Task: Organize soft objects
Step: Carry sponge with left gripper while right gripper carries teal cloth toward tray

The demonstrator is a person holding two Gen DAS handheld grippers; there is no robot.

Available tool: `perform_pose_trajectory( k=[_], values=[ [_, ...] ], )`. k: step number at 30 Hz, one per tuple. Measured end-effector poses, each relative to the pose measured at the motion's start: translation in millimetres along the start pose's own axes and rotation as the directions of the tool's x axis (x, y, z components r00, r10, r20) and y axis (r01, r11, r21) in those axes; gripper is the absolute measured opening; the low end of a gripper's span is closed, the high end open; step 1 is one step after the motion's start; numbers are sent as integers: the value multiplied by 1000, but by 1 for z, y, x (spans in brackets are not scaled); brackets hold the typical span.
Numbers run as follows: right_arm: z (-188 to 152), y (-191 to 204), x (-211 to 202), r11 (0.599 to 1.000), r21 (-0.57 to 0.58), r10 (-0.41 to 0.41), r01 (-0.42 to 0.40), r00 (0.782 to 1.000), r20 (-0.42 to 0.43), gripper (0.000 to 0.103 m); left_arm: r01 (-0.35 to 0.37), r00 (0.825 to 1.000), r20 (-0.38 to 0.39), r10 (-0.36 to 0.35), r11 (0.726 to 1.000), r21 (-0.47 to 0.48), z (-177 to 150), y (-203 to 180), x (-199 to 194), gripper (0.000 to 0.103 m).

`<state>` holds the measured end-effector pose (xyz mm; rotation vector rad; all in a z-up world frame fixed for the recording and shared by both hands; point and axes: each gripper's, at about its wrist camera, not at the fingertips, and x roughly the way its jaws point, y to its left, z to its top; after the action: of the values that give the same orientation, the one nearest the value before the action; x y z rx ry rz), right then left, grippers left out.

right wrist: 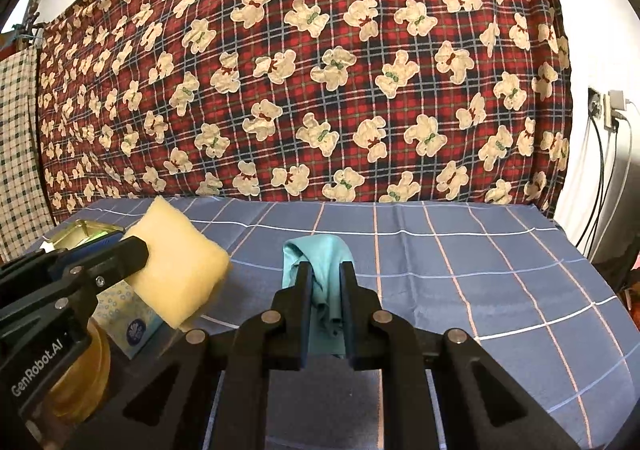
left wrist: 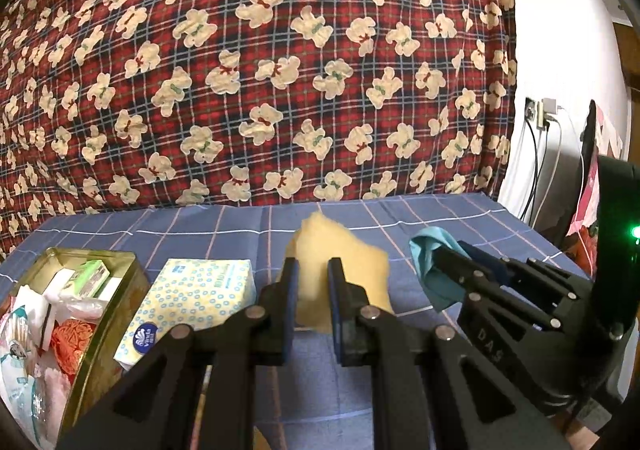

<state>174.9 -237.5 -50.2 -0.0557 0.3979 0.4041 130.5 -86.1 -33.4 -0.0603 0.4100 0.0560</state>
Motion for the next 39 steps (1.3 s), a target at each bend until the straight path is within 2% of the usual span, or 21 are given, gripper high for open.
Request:
perform_pose_trajectory(
  k=[12,28,39],
  values=[
    [-1,8,-10,1000,-21,-10,11,999,53,15,23,998,64,-22,1000,-16,-6,4,-12,12],
    [-1,16,-20,999,-43,-22,27,995,101,15,23,989,144,-17,999,-39,-11,16,-25,12],
    [-2,20,-25,998,-51,-27,33,992,120,15,27,987,159,-19,999,-47,-12,22,-29,12]
  ],
)
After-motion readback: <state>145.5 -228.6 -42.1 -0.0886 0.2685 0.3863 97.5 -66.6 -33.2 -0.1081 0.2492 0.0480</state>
